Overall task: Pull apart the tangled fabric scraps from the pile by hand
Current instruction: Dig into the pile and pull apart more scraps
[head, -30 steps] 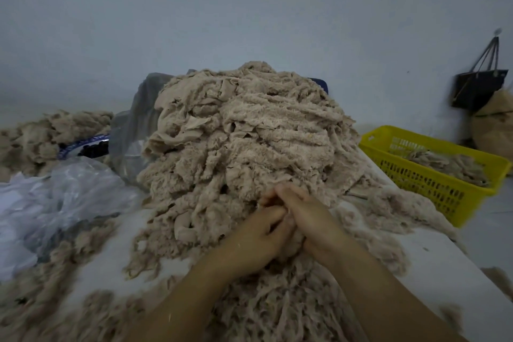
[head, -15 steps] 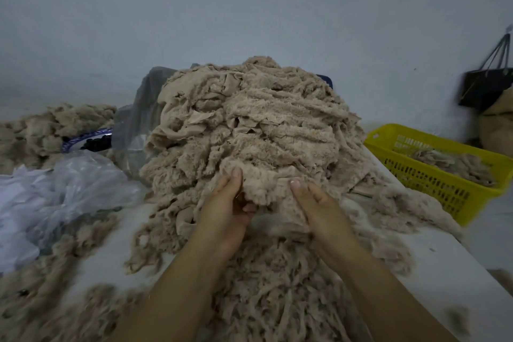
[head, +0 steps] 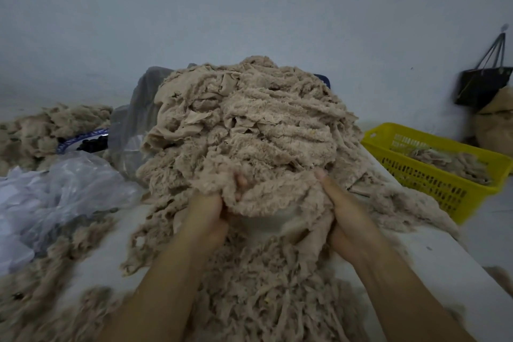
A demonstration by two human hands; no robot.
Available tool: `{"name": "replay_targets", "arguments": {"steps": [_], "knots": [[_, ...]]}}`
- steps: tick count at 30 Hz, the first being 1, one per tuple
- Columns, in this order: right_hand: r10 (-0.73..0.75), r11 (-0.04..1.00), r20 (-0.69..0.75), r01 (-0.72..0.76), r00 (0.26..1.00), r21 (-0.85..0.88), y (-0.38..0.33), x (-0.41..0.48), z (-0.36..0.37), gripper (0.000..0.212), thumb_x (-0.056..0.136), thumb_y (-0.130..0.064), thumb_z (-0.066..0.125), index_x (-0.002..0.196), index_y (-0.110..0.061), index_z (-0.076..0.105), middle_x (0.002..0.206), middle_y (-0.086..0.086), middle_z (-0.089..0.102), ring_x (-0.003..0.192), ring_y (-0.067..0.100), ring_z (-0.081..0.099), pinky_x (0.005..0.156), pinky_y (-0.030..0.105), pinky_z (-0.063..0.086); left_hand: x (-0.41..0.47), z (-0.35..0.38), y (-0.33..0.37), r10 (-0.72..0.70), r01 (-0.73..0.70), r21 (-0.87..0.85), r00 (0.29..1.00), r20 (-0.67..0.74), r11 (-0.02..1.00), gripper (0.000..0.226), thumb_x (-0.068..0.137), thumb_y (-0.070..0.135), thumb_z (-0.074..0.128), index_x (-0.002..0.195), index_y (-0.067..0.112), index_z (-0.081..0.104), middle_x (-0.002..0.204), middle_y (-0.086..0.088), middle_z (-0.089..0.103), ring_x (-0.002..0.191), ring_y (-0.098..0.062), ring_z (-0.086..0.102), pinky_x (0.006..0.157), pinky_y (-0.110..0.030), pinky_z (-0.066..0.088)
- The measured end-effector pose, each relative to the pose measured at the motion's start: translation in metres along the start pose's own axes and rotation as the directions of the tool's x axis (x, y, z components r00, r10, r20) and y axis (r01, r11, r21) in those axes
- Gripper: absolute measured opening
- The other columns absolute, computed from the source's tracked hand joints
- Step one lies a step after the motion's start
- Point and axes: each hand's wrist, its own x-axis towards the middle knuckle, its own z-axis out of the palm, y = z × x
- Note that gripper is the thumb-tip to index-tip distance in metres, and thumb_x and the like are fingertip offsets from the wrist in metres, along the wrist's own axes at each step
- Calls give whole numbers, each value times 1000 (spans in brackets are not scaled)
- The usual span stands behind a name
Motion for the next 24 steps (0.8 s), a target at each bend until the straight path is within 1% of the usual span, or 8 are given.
{"name": "replay_targets", "arguments": {"steps": [2, 4, 7, 11, 15, 18, 20, 24], "knots": [[-72, 970, -20, 66, 997, -235, 7, -1, 3, 58, 69, -56, 70, 116, -23, 69, 117, -2, 72, 106, 15, 69, 87, 38, 57, -5, 9, -10, 29, -32, 203, 999, 18, 979, 48, 105, 19, 45, 64, 19, 71, 69, -9, 63, 48, -13, 52, 57, -30, 47], [-161, 827, 38, 156, 986, -541, 13, -5, 13, 58, 65, -84, 58, 111, -50, 64, 119, -24, 63, 107, -6, 61, 88, 24, 50, -9, 16, -15, 73, -70, 408, 997, 8, 910, 36, 105, 24, 48, 79, 17, 71, 78, -11, 66, 62, -21, 61, 67, -40, 53], [-245, 640, 158, 282, 957, -715, 25, -8, 27, 58, 65, -95, 41, 111, -61, 52, 115, -37, 47, 105, -21, 48, 78, 4, 42, -12, 25, -20, 149, -204, 519, 978, 145, 830, 25, 99, 31, 56, 80, 16, 59, 61, 5, 62, 57, -8, 59, 52, -23, 49], [-340, 502, 247, 397, 908, -768, 39, -7, 36, 57, 91, -73, 35, 123, -31, 59, 111, -26, 47, 104, -13, 48, 81, 2, 37, -18, 26, -30, 185, -244, 508, 969, 165, 826, 29, 97, 34, 58, 75, 15, 56, 54, 10, 58, 49, 1, 53, 47, -16, 45], [-381, 510, 115, 313, 917, -802, 39, -3, 29, 28, 105, -29, 40, 87, -31, 61, 87, -10, 61, 78, -2, 56, 67, 5, 39, -16, 18, -36, 210, -256, 610, 967, 147, 750, 34, 100, 43, 53, 76, 19, 57, 59, 1, 58, 52, -9, 51, 53, -30, 46], [-357, 672, -4, 253, 934, -696, 33, -6, 28, 30, 103, -42, 41, 85, -38, 65, 89, -12, 71, 79, -15, 60, 67, 1, 42, -13, 17, -35, 302, -313, 688, 943, 142, 655, 33, 100, 42, 50, 76, 22, 56, 56, 11, 56, 49, 0, 48, 47, -13, 37], [-367, 737, 47, 321, 929, -595, 31, -11, 25, 39, 95, -66, 35, 103, -45, 67, 106, -26, 69, 97, -17, 59, 76, 0, 42, -12, 14, -34, 373, -346, 709, 919, 125, 614, 32, 101, 40, 49, 77, 21, 56, 63, 6, 59, 55, 0, 51, 50, -13, 38], [-269, 529, 294, 396, 917, -750, 38, -13, 30, 74, 79, -88, 32, 141, -48, 41, 137, -34, 43, 123, -19, 40, 91, -1, 35, -12, 11, -35, 375, -345, 706, 919, 120, 619, 31, 101, 43, 48, 80, 22, 56, 64, 3, 58, 53, -4, 53, 48, -15, 39]]}}
